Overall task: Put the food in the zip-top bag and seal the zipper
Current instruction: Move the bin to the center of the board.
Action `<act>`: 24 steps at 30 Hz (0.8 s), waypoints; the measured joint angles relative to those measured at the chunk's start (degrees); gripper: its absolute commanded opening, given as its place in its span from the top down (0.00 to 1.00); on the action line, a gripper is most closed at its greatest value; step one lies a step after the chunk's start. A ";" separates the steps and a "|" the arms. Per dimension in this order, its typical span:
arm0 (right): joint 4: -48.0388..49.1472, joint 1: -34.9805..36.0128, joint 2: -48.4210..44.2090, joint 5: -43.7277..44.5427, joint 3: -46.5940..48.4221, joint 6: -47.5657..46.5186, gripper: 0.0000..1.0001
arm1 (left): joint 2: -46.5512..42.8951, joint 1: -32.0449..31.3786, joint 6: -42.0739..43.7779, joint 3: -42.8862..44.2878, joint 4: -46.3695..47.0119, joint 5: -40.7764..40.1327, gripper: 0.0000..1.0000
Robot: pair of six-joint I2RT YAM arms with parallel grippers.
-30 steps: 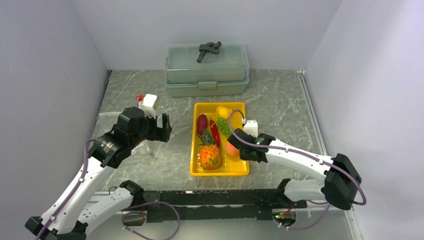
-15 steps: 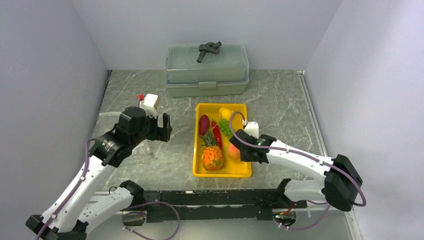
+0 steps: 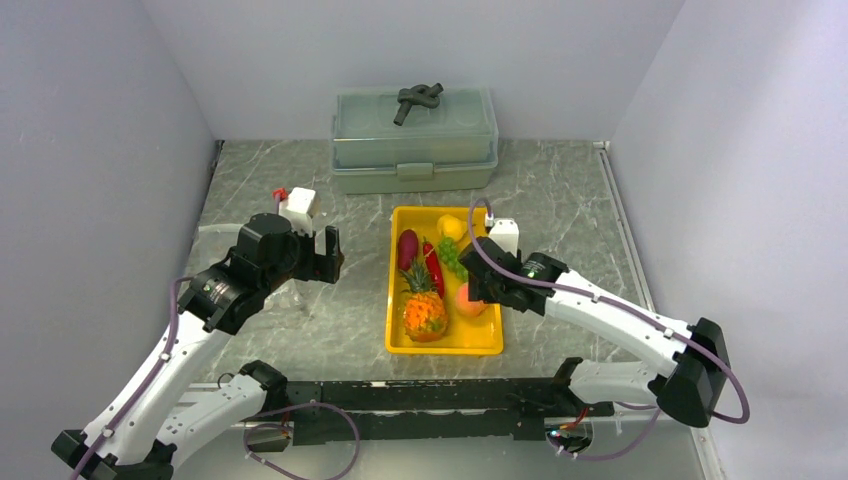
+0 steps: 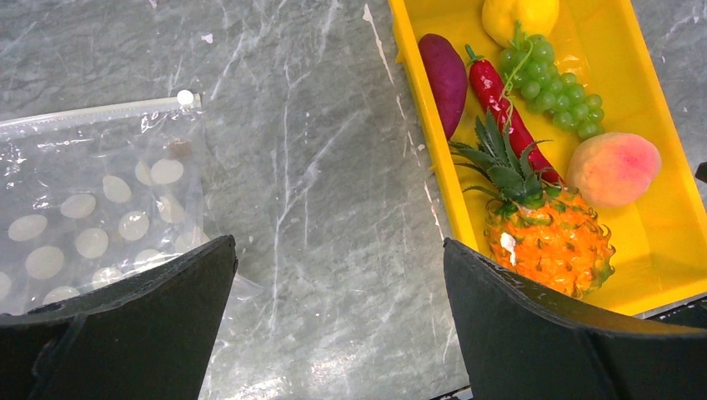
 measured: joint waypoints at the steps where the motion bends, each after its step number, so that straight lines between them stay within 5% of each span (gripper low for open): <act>1: -0.04 0.26 0.04 -0.20 1.31 -0.09 0.43 | -0.04 0.00 0.00 0.00 0.00 -0.09 0.00; 24: 0.44 12.63 25.99 -0.63 30.14 2.29 0.42 | -3.67 0.00 -0.79 0.00 -0.13 -4.35 0.02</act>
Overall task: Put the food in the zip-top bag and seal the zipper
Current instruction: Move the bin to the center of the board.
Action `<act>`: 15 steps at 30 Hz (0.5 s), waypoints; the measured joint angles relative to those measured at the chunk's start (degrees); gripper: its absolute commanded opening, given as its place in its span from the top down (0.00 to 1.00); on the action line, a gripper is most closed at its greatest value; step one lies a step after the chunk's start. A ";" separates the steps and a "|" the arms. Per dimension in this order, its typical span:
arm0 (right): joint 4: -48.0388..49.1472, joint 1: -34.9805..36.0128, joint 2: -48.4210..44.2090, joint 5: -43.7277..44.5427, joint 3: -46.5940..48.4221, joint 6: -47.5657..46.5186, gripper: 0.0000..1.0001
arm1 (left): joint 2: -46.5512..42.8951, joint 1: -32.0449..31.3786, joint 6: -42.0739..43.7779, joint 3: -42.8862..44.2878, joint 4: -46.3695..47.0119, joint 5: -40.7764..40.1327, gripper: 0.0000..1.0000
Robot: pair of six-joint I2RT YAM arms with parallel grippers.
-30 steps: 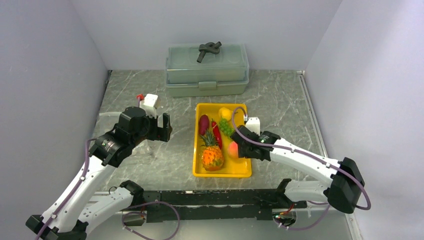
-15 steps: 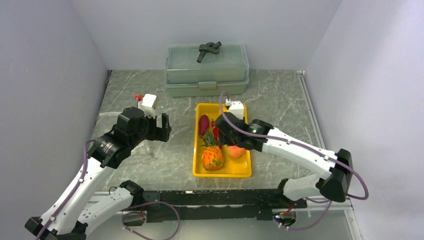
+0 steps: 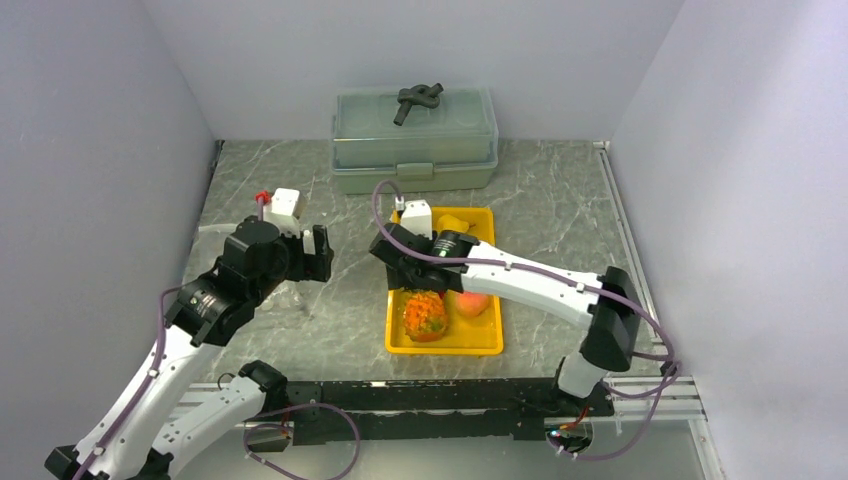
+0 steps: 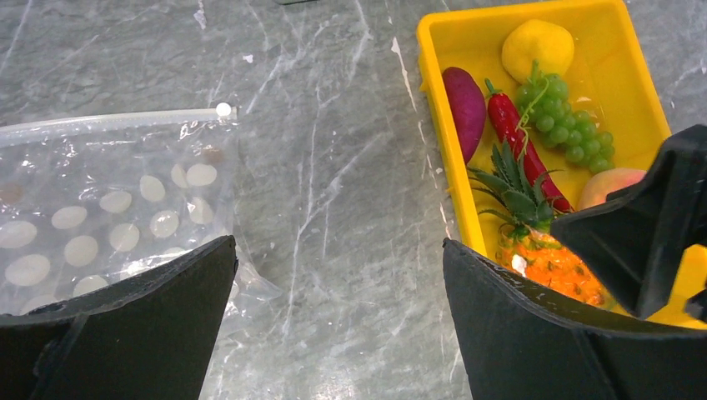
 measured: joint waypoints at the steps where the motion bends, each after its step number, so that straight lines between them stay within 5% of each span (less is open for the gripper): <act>1: 0.00 0.22 0.98 0.00 0.63 0.70 0.42 | -0.13 0.00 -0.22 0.00 -0.09 -0.46 0.02; 15: 2.29 1.01 11.58 -1.27 4.11 7.02 0.43 | -2.47 0.00 -3.13 0.04 -2.84 -10.08 0.01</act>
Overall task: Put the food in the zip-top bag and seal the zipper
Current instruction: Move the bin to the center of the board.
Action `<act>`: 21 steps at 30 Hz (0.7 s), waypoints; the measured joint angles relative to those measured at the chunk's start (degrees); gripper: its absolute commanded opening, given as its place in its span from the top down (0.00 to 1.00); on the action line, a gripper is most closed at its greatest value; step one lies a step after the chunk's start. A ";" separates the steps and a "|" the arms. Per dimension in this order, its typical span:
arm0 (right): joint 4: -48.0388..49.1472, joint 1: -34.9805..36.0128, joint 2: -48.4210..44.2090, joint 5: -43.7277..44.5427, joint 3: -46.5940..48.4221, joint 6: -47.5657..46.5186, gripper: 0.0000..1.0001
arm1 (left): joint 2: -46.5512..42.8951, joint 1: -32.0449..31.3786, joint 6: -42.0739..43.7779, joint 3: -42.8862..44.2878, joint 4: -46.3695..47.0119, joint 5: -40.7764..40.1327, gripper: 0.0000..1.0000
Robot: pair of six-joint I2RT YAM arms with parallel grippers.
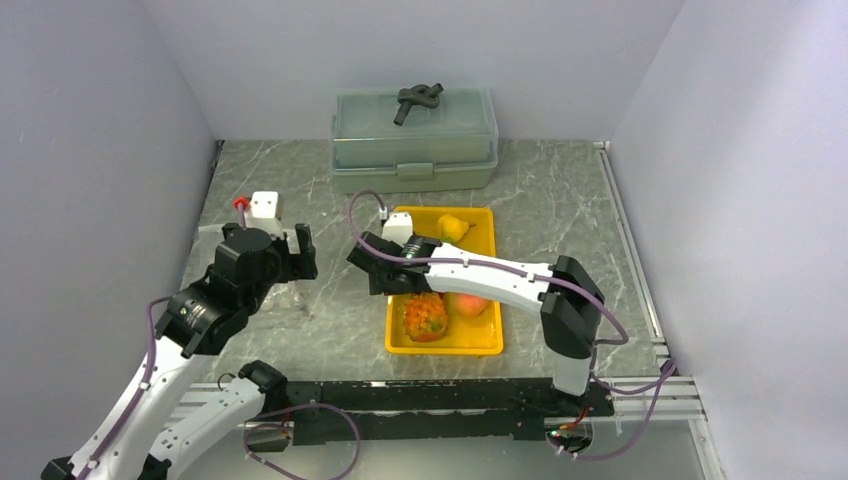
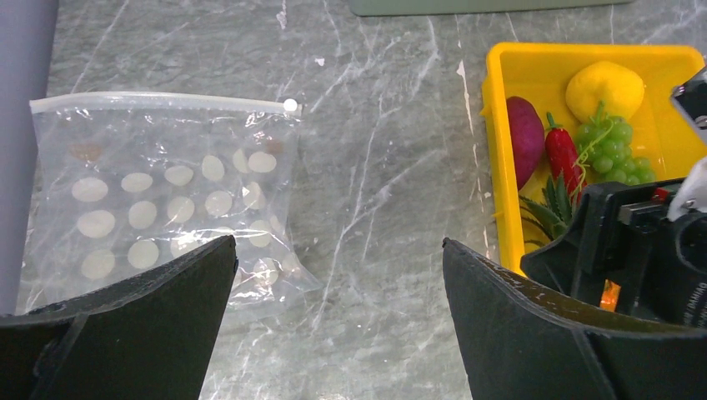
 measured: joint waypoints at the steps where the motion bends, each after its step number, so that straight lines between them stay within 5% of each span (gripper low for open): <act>1: 0.20 0.00 0.57 -0.02 0.33 0.26 0.43 | -0.33 0.00 -0.13 0.00 0.00 -0.37 0.01; 21: 0.57 -0.15 10.08 0.39 2.91 4.79 0.53 | -3.63 0.00 -1.86 0.04 -1.38 -4.85 0.00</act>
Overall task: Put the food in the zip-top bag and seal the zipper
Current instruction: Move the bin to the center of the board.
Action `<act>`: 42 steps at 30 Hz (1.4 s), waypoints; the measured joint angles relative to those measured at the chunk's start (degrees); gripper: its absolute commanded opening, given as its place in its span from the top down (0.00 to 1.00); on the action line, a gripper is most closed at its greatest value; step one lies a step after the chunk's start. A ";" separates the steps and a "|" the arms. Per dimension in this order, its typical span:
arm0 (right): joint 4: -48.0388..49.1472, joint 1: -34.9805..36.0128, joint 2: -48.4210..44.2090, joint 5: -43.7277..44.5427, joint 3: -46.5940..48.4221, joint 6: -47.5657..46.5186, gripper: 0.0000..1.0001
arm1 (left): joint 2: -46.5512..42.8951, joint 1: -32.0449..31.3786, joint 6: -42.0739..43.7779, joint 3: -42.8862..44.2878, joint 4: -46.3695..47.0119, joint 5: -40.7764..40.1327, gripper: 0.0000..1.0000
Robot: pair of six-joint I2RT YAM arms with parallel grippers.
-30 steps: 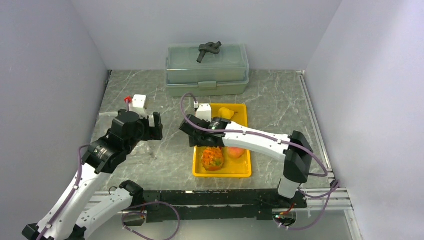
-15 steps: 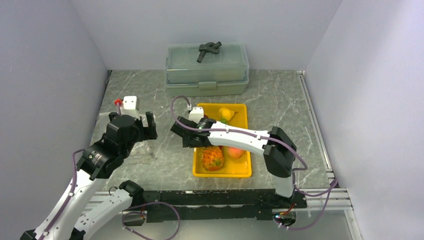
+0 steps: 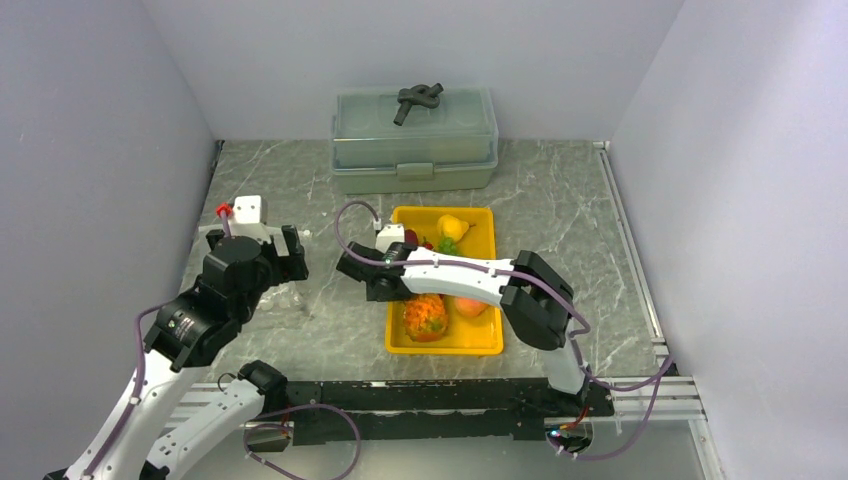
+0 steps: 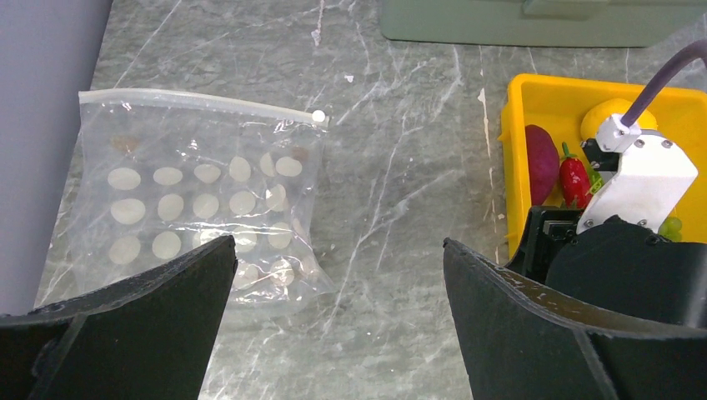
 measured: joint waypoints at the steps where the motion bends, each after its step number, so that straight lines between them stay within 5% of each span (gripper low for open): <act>1: 0.04 -0.09 0.26 -0.07 -0.02 0.22 0.54 | 0.00 0.00 0.00 0.00 0.00 -0.04 0.00; 11: 1.29 -0.61 0.48 -0.42 -1.33 0.63 0.76 | 0.66 0.00 0.00 0.00 0.00 -0.13 0.00; 18: 1.97 -0.72 0.02 -0.37 -2.95 0.81 0.99 | 1.14 0.00 0.00 0.00 0.02 -0.13 0.00; 42: 2.89 -1.70 -15.58 3.48 -20.00 -11.17 1.00 | 4.81 0.00 0.07 0.02 -0.37 0.48 0.00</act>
